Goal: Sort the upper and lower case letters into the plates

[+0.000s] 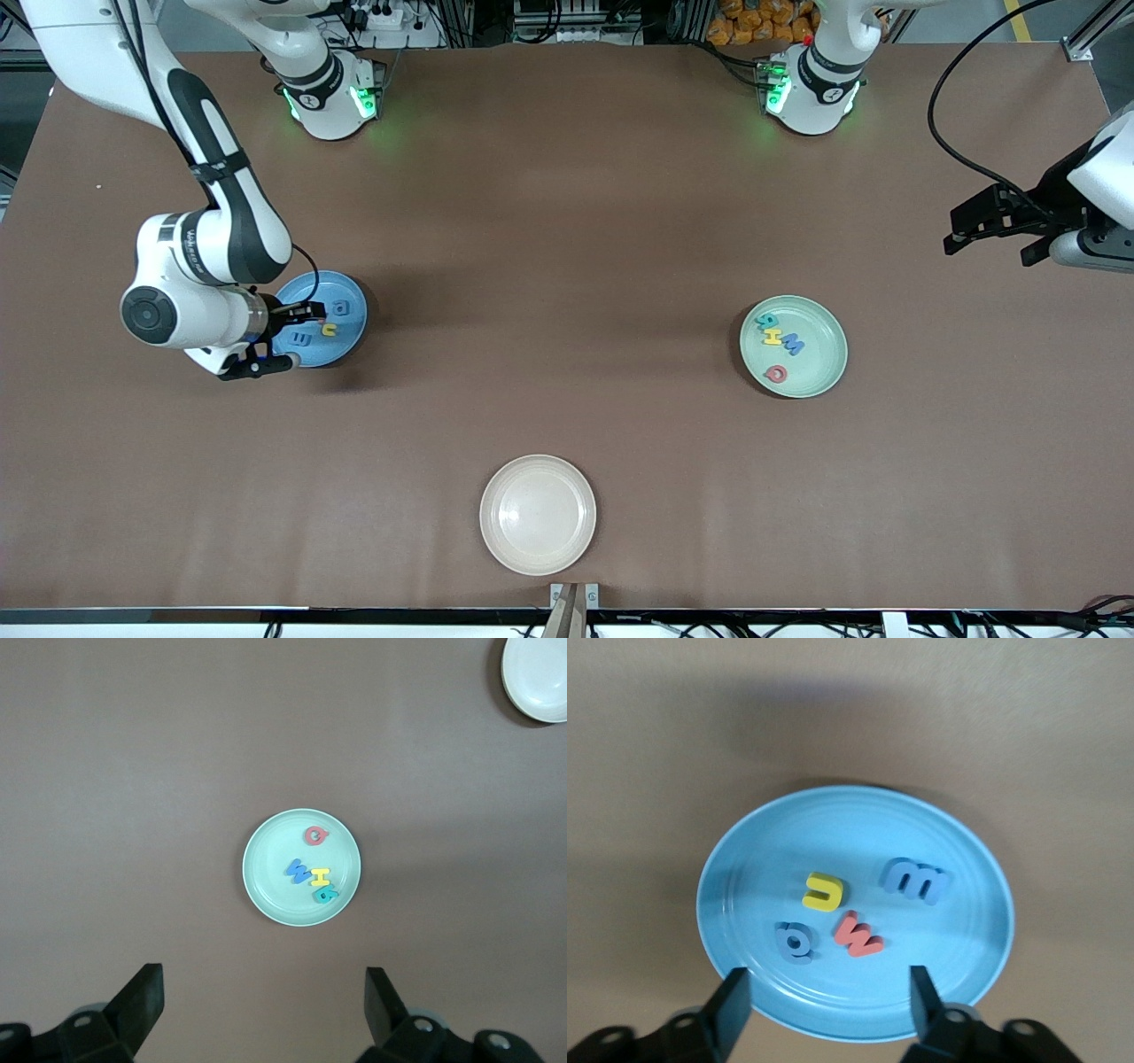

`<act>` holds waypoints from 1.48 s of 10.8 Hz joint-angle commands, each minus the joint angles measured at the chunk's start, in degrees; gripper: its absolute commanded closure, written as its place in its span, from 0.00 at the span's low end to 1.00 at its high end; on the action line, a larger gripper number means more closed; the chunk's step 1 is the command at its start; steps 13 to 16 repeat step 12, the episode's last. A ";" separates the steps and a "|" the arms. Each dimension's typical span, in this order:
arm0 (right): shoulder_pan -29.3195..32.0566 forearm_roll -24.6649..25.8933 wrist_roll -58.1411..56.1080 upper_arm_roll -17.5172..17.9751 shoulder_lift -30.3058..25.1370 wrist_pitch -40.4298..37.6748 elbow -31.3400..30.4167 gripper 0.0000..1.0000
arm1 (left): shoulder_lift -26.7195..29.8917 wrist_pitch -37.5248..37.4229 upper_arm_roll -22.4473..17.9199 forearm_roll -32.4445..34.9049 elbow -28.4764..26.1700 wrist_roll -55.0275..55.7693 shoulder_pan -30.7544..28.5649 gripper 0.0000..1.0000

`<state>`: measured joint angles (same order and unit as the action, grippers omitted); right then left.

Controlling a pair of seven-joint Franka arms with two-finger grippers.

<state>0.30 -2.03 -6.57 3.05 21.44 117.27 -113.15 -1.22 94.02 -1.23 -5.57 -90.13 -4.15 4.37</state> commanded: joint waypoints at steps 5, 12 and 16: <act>-4.69 -0.17 -0.55 -8.32 -18.96 -7.13 7.74 0.00 | -0.10 -0.59 0.53 0.74 1.01 0.37 0.29 0.00; -2.14 0.44 -0.28 -8.94 -19.24 -21.20 19.72 0.00 | -0.19 -0.59 0.53 0.22 1.01 0.02 0.03 0.00; -2.14 0.44 -0.28 -8.94 -19.24 -21.20 19.72 0.00 | -0.19 -0.59 0.53 0.22 1.01 0.02 0.03 0.00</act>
